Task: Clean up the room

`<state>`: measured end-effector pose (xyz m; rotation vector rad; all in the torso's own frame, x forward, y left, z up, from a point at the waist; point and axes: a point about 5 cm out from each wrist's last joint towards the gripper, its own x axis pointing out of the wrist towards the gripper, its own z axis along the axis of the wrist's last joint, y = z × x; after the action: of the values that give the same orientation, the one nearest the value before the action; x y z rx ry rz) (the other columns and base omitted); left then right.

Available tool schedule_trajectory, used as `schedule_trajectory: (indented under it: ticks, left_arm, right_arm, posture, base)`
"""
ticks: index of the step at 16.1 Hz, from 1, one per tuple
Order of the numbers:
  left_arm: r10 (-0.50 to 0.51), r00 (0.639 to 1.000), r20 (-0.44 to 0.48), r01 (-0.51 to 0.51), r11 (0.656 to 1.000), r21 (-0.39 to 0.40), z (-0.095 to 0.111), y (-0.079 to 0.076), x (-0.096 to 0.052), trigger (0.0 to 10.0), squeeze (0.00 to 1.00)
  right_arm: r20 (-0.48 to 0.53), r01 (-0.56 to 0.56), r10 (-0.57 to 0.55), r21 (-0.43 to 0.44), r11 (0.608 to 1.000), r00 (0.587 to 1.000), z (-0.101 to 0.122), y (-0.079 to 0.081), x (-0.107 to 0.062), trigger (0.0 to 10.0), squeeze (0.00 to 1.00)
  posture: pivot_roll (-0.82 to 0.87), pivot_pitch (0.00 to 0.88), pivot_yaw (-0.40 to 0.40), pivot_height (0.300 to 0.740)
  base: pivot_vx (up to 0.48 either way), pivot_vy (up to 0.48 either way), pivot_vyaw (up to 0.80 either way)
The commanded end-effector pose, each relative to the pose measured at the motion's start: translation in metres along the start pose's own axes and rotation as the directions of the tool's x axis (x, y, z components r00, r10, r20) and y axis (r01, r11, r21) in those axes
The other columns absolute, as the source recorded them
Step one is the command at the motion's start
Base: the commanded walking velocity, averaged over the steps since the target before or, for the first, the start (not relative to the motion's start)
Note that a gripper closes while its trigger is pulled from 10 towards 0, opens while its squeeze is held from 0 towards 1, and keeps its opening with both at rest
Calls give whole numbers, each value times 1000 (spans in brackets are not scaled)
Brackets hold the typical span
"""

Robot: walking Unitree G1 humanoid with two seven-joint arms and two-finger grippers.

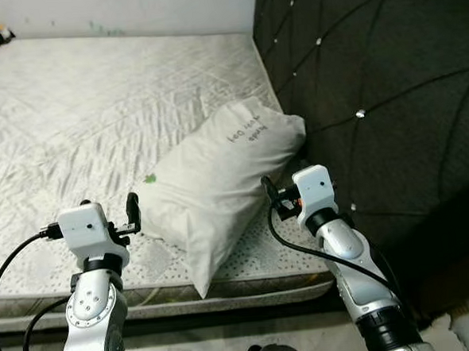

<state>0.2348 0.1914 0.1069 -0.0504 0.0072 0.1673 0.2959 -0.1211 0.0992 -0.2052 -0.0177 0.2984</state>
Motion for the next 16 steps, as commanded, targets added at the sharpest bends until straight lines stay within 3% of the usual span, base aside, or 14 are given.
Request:
schedule_trajectory:
  ticks: [1, 10, 12, 14, 16]
  left_arm:
    - [1, 1000, -4, -1, 1000, 2, 1, 0, -2, 10000, 0]
    - [-9, 1000, -13, 9, 1000, -27, 2, -2, -1, 10000, 0]
    - [46, 999, -2, -46, 999, -13, 4, 6, -3, 10000, 0]
    - [154, 988, 30, -154, 988, 20, 10, 24, -15, 10000, 0]
    - [192, 981, 15, -193, 981, 24, 6, 30, -24, 10000, 0]
  right_arm:
    - [7, 14, -14, 19, 1000, 1000, 4, -2, -2, 10000, 0]
    - [22, -20, 19, 45, 999, 1000, 11, 1, -7, 10000, 0]
    - [27, 23, -25, 50, 998, 999, 15, -3, -10, 10000, 0]
    - [-5, 168, -168, 107, 980, 986, 18, -19, -22, 10000, 0]
    - [-31, 220, -218, 119, 968, 975, 17, -23, -32, 10000, 0]
  posture:
    - [49, 78, -13, 740]
    - [42, 105, -28, 740]
    - [42, 108, -29, 740]
    - [49, 114, -33, 740]
    - [47, 115, -30, 740]
  base:
    - [0, 0, 0]
    - [0, 0, 0]
    - [0, 0, 0]
    - [0, 0, 0]
    - [0, 0, 0]
